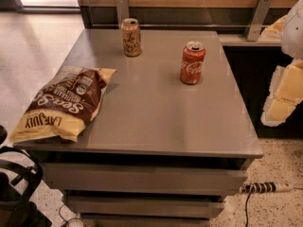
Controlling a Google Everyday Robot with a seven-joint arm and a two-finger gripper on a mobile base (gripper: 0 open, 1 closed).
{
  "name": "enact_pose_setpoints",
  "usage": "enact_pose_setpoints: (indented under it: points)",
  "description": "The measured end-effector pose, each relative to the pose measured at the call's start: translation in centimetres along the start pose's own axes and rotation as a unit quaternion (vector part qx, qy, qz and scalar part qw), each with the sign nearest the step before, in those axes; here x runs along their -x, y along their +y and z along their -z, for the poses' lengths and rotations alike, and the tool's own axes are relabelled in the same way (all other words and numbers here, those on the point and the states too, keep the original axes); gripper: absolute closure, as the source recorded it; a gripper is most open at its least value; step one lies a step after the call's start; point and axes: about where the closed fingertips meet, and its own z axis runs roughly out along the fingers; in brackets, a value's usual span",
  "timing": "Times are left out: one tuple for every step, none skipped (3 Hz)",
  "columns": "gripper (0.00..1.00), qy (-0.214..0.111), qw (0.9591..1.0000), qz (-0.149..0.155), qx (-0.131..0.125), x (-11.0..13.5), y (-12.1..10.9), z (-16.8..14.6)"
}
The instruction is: Knock coke can over
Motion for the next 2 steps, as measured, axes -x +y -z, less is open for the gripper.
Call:
enact_pose_setpoints:
  points:
    - [0.0, 0.0, 1.0, 0.0, 0.0, 0.0, 0.0, 0.0]
    - [0.0, -0.033, 0.9992, -0.022, -0.003, -0.2, -1.5, -0.5]
